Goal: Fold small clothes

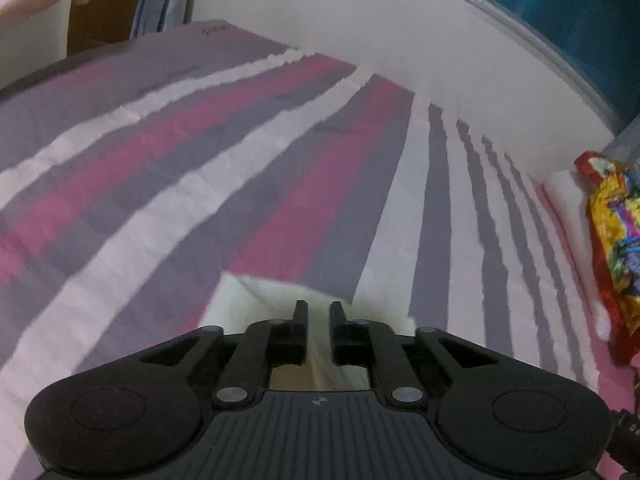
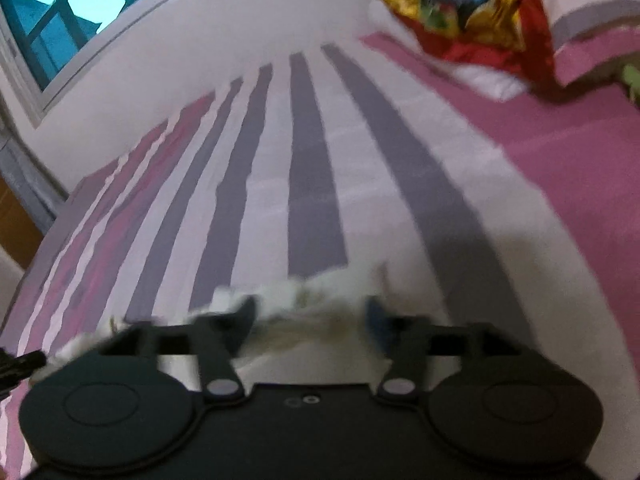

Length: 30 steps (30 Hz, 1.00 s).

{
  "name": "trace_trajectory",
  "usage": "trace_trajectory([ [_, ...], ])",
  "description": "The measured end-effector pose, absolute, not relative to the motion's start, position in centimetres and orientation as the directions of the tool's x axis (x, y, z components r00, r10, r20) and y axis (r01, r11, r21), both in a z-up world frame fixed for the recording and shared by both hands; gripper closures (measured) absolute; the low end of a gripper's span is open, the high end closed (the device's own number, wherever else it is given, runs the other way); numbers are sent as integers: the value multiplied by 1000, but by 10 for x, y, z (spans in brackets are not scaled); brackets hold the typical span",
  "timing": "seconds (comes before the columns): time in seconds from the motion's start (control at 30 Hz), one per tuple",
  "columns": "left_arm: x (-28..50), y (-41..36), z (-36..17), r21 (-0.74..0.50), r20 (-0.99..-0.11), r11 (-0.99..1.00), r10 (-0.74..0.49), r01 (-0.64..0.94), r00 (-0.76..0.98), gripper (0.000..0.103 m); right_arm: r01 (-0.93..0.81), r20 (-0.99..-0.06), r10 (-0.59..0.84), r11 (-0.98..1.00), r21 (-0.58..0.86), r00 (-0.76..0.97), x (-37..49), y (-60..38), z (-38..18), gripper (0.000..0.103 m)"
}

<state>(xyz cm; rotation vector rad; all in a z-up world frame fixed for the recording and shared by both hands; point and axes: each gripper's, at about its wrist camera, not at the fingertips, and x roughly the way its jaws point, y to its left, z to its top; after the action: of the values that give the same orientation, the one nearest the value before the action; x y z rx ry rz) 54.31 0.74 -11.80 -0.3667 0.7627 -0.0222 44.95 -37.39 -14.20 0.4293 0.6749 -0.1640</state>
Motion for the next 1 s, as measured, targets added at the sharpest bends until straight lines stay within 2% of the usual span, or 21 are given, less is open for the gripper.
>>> trace_trajectory([
  [0.03,542,10,-111,-327,-658,937,-134,-120,741,42,283,-632,-21,905,318,775,449,-374,-138,33],
  [0.07,540,12,-107,-316,-644,939,-109,-134,757,25,279,-628,-22,907,314,778,449,-375,-134,42],
  [0.1,535,13,-101,-301,-616,943,-78,-143,784,9,283,-624,-34,910,305,781,448,-374,-131,45],
  [0.17,527,9,-95,-269,-585,958,-76,-105,808,9,285,-598,-71,919,272,799,440,-371,-122,48],
  [0.23,522,0,-97,-243,-611,969,-110,-54,784,9,238,-588,-46,937,254,807,435,-361,-119,50],
  [0.47,496,-45,-134,-194,-681,974,-221,119,698,9,132,-653,37,969,209,756,441,-320,-141,58],
  [0.57,516,-52,-149,-163,-702,983,-178,88,690,10,119,-665,33,976,182,747,449,-312,-148,59],
  [0.7,537,-28,-171,-161,-738,986,-93,-40,668,10,203,-688,-61,971,127,723,458,-333,-160,61],
  [0.77,533,-27,-177,-97,-743,994,-40,-48,668,9,244,-699,-87,961,128,710,459,-352,-168,72],
  [0.8,529,-24,-178,-105,-736,994,-53,-37,674,9,246,-699,-76,958,146,711,457,-356,-170,72],
  [1.0,503,-28,-162,-88,-734,996,-44,-30,678,10,186,-680,-51,974,126,732,440,-327,-156,65],
])
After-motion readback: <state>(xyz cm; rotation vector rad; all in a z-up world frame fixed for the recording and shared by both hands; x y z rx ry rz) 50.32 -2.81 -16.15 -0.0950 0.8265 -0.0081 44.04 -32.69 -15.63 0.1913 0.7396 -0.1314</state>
